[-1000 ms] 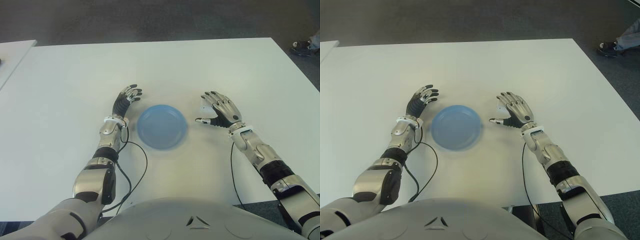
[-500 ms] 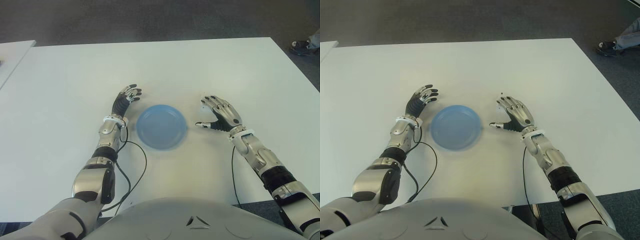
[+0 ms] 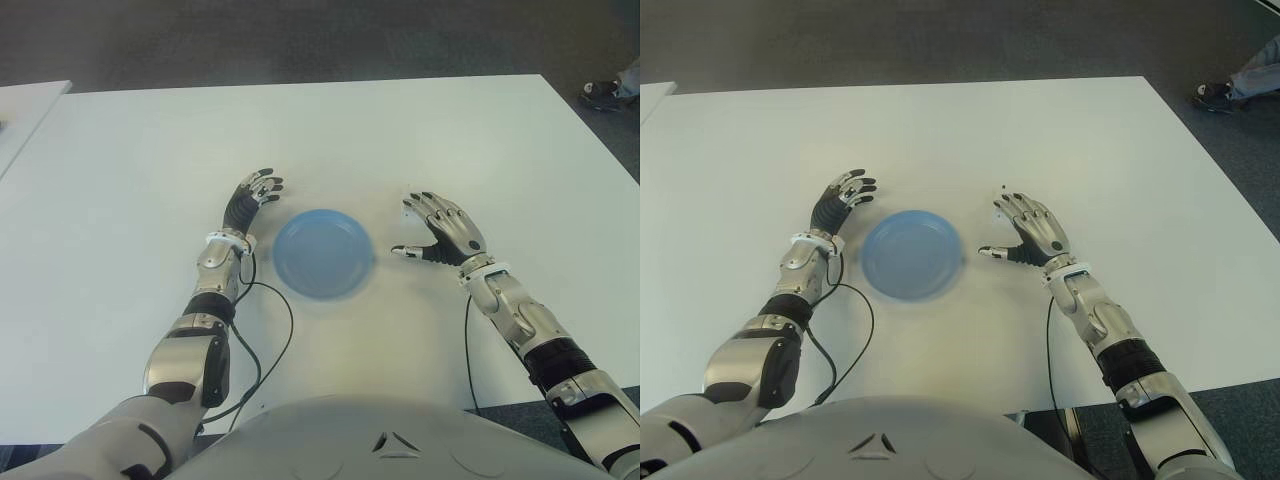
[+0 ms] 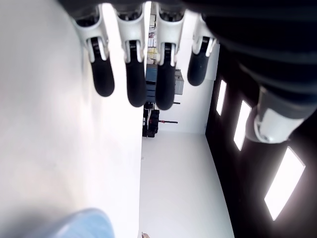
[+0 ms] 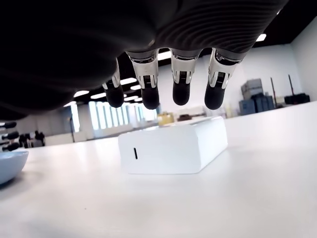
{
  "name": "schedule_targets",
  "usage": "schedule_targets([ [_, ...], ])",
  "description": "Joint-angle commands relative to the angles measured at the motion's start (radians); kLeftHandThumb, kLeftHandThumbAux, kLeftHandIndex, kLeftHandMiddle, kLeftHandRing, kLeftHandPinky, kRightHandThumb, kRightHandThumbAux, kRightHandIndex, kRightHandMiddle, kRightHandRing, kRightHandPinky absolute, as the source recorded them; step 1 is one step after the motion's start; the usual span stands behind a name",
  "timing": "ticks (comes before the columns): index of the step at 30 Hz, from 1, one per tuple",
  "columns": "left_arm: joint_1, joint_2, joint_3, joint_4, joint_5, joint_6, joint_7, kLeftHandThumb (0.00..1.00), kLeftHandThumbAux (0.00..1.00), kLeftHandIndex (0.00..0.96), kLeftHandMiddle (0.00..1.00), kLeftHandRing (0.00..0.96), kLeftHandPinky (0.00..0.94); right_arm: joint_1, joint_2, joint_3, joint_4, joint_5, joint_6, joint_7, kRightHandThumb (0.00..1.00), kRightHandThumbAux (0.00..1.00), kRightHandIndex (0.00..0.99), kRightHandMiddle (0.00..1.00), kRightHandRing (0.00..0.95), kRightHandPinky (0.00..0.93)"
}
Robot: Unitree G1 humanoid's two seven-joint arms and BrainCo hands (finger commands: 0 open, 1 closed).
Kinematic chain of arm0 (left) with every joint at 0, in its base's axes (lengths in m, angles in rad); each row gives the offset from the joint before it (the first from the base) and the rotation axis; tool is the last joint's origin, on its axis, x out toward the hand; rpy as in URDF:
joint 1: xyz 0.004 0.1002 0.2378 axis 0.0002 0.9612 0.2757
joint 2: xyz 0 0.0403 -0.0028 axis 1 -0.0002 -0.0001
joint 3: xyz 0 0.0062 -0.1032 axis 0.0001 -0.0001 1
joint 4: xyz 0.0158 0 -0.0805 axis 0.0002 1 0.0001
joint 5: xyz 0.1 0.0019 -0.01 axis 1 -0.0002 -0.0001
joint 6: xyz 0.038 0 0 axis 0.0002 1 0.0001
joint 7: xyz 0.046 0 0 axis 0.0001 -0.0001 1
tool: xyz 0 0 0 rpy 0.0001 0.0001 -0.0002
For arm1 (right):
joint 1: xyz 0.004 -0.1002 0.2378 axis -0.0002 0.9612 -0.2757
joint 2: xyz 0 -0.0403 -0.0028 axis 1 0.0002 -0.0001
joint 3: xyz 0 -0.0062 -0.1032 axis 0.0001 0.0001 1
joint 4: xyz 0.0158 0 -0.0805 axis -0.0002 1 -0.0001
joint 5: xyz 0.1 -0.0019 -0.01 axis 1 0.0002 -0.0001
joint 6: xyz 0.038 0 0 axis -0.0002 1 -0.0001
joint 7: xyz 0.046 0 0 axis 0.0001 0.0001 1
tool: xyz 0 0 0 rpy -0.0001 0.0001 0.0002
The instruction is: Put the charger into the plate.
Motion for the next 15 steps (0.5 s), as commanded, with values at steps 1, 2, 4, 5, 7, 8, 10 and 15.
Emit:
schedule_targets([
  [1,0.017,0.009,-0.004,0.032,0.011,0.031,-0.010,0.000,0.508,0.217,0.301,0.296,0.274,-0.022,-0.006,-0.002,0.033,-0.010,-0.022,-0.011,0.281,0.143,0.000,0.000,0.000,0.000],
  [2,0.017,0.010,-0.004,0.032,0.011,0.031,-0.011,0.000,0.508,0.217,0.301,0.295,0.274,-0.037,-0.005,-0.002,0.052,-0.011,-0.026,-0.014,0.280,0.142,0.000,0.000,0.000,0.000],
  [4,0.016,0.010,-0.004,0.034,0.011,0.031,-0.011,0.000,0.507,0.217,0.300,0.295,0.273,-0.066,-0.002,-0.001,0.090,-0.011,-0.034,-0.022,0.280,0.140,0.000,0.000,0.000,0.000],
  [5,0.016,0.011,-0.004,0.034,0.011,0.031,-0.011,0.000,0.506,0.217,0.300,0.294,0.274,-0.081,-0.001,-0.001,0.110,-0.011,-0.038,-0.027,0.280,0.140,0.000,0.000,0.000,0.000],
  [7,0.016,0.011,-0.004,0.036,0.011,0.031,-0.011,0.000,0.505,0.217,0.301,0.295,0.276,-0.107,0.002,0.001,0.145,-0.015,-0.045,-0.042,0.282,0.137,0.000,0.000,0.000,0.000],
  [8,0.016,0.012,-0.004,0.037,0.012,0.029,-0.010,0.000,0.505,0.217,0.301,0.295,0.276,-0.117,0.003,0.002,0.159,-0.018,-0.048,-0.051,0.283,0.136,0.000,0.000,0.000,0.000],
  [10,0.017,0.012,-0.005,0.038,0.013,0.028,-0.010,0.000,0.507,0.220,0.303,0.298,0.280,-0.132,0.004,0.004,0.181,-0.024,-0.054,-0.066,0.287,0.134,0.000,0.000,0.000,0.000],
  [15,0.018,0.013,-0.006,0.039,0.015,0.023,-0.009,0.000,0.508,0.222,0.305,0.300,0.280,-0.187,-0.002,0.011,0.249,-0.024,-0.088,-0.094,0.285,0.133,0.000,0.000,0.000,0.000],
])
